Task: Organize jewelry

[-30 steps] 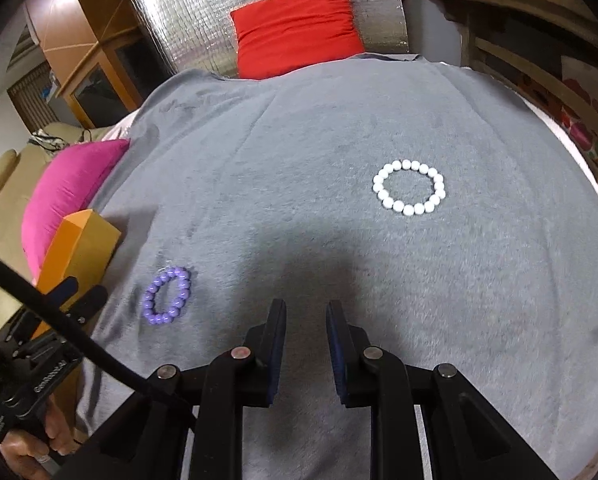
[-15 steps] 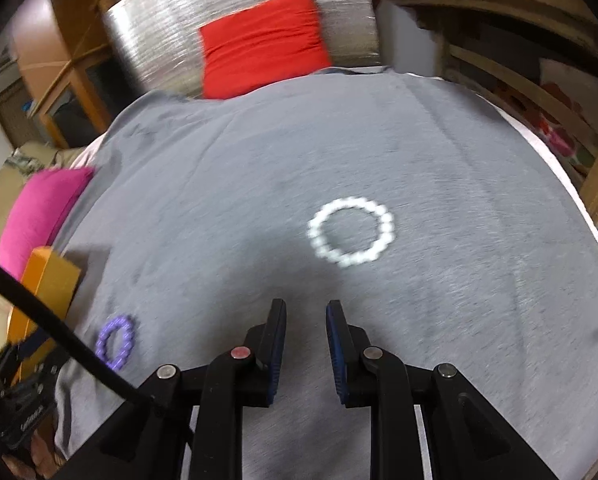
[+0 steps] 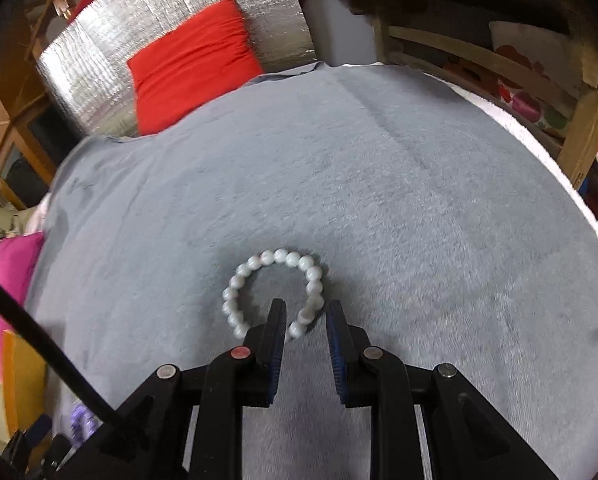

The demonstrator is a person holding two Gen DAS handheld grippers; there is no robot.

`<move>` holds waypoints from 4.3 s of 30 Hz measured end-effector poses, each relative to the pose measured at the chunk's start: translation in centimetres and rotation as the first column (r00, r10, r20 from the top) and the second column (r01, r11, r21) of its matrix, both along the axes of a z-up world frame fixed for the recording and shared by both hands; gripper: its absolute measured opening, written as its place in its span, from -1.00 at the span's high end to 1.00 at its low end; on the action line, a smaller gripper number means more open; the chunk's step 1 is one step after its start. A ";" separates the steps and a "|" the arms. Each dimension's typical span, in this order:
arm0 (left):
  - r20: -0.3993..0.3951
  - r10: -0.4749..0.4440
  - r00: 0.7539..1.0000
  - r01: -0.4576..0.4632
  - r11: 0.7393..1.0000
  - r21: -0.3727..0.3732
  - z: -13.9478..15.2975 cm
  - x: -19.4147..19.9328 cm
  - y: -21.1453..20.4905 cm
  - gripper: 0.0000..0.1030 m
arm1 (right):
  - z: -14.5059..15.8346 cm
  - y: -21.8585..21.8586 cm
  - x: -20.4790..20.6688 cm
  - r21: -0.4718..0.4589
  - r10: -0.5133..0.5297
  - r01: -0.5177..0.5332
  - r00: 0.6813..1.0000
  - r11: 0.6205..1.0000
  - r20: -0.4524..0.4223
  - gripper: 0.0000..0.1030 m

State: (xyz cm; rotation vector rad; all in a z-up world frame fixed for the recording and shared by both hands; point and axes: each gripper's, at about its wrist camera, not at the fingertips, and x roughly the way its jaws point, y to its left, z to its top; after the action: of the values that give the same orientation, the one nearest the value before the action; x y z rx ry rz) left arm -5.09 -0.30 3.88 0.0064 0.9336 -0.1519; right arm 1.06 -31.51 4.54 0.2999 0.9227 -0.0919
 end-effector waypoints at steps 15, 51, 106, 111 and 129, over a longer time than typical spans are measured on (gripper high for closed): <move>-0.046 -0.080 0.996 0.077 0.995 -0.069 -1.4 1.7 -0.5 0.28 | -1.2 3.6 2.5 -0.107 0.096 -0.095 0.995 0.990 0.005 0.80; -0.049 -0.257 0.965 0.251 0.962 -0.108 -1.2 1.7 -3.1 0.67 | -1.5 5.1 -1.1 0.075 0.191 -0.187 0.980 0.980 -0.052 0.79; 0.295 0.110 0.949 -0.063 0.984 -0.165 11.3 -12.1 13.8 0.82 | 8.2 22.0 -11.4 0.045 0.466 -0.510 0.816 0.859 0.342 0.80; 0.248 0.218 0.944 -0.175 0.967 -0.186 10.1 -12.9 19.5 0.82 | 9.6 26.4 -13.1 0.065 0.518 -0.577 0.772 0.814 0.368 0.80; -0.062 0.313 0.948 -0.319 0.917 -0.241 2.9 -10.6 25.9 0.82 | 5.6 41.5 -18.3 0.042 0.794 -0.812 0.579 0.583 0.186 0.80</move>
State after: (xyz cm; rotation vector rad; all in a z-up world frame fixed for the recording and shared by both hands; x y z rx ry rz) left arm -15.71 25.59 6.79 -0.3783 0.9207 0.0332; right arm -17.20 9.97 10.18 -0.0332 0.8405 0.8467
